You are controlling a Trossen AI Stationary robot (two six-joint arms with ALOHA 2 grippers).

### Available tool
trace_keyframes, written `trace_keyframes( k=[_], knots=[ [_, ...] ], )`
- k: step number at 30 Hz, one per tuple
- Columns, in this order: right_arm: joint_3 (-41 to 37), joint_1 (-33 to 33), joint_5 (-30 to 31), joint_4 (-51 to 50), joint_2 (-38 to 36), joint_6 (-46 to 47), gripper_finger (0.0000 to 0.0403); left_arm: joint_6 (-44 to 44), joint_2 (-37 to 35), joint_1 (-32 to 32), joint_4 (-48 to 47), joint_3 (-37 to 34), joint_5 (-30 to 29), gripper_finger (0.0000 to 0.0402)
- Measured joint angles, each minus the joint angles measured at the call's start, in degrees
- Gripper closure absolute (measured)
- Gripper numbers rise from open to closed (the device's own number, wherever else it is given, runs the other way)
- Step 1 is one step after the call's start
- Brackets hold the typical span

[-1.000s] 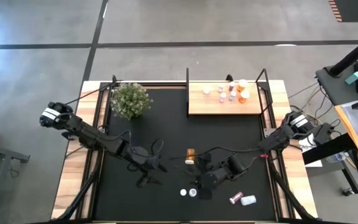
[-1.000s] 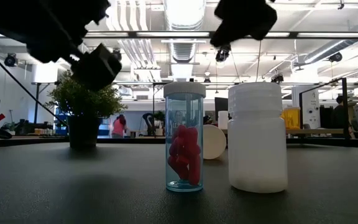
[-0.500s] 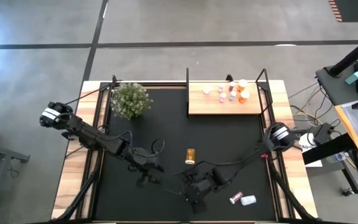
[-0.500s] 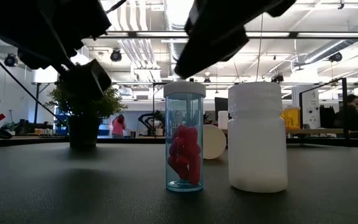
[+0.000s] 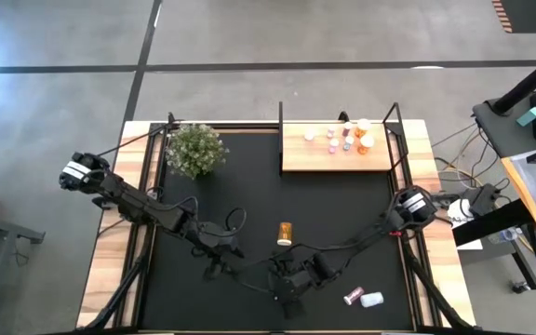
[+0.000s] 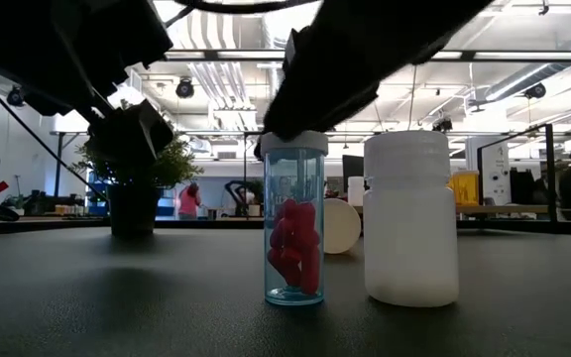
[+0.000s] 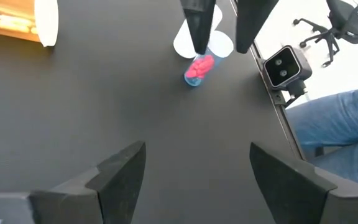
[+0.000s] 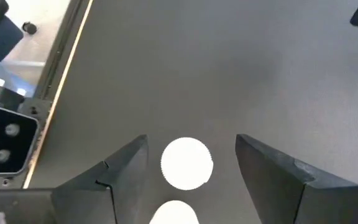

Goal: Pick and place medicine bottles onto shelf by color
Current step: Put the blue pill bottle on the shelf aligned with the other blue pill bottles

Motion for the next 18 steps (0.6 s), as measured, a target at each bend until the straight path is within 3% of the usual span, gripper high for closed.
trace_keyframes(
  k=[10,18],
  knots=[
    [-1.4,-0.2,-0.4,-0.1,0.1,4.5,0.0178,0.0,0.0,0.0,0.0,0.0,0.0,0.0130],
    [-1.4,-0.2,-1.0,0.0,0.1,4.5,0.0250,0.0,0.0,0.0,0.0,0.0,0.0,0.0130]
  ],
)
